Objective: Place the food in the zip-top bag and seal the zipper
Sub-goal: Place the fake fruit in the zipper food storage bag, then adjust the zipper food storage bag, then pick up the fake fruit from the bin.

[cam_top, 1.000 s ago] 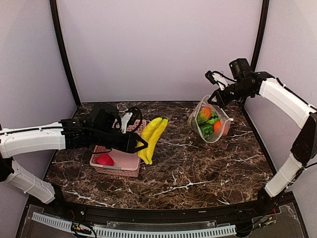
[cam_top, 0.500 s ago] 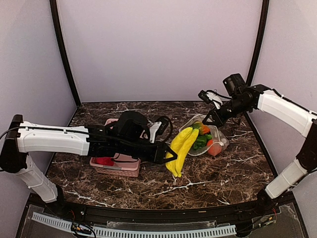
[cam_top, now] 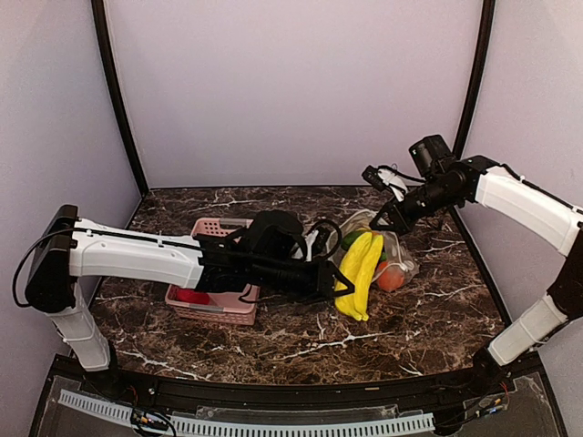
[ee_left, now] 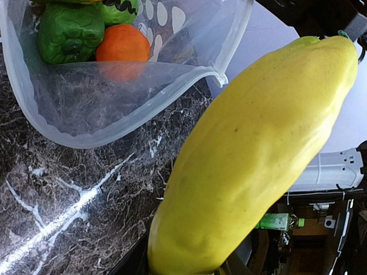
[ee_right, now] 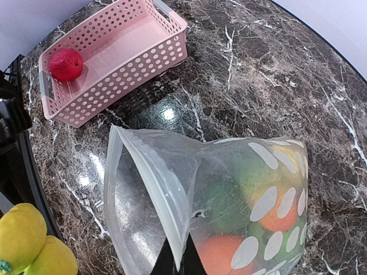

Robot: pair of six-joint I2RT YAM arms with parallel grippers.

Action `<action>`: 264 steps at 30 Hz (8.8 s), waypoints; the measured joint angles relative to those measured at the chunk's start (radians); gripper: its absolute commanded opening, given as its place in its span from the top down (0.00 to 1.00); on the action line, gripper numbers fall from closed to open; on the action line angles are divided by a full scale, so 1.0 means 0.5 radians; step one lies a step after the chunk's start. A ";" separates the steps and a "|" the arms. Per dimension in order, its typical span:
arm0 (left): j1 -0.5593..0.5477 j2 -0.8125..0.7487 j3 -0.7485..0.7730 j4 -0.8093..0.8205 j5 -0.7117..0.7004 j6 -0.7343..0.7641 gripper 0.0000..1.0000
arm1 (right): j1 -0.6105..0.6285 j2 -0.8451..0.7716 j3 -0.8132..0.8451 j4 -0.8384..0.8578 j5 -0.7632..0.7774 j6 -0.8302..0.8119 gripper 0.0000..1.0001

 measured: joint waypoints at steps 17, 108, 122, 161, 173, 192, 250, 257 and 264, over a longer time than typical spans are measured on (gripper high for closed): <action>0.164 0.381 0.001 0.772 0.304 -0.864 0.95 | 0.024 -0.095 -0.101 0.084 0.077 -0.002 1.00; 0.214 0.398 0.417 0.378 -0.265 -0.525 0.33 | -0.002 -0.004 0.050 0.060 -0.095 0.113 1.00; 0.040 0.130 0.523 -0.222 -0.178 0.723 0.52 | -0.007 0.013 0.046 0.032 -0.176 0.095 1.00; -0.355 0.686 1.003 -1.084 -1.099 3.156 0.76 | -0.007 -0.070 -0.070 -0.008 -0.375 0.019 1.00; -0.355 0.864 1.206 -1.177 -1.296 3.291 0.95 | -0.007 -0.070 -0.070 -0.009 -0.370 0.018 1.00; -0.362 0.526 1.429 -1.351 -1.498 3.326 0.99 | -0.032 -0.060 0.156 -0.152 -0.081 -0.045 1.00; 0.745 -0.917 -0.477 -1.821 -1.020 1.297 0.19 | -0.103 -0.107 -0.262 0.085 -0.517 -0.085 1.00; 0.809 -0.747 -0.502 -1.822 -0.993 1.366 0.20 | -0.103 -0.107 -0.278 0.092 -0.524 -0.085 1.00; 0.861 -0.648 -0.504 -1.807 -0.978 1.433 0.19 | -0.103 -0.111 -0.288 0.098 -0.526 -0.085 1.00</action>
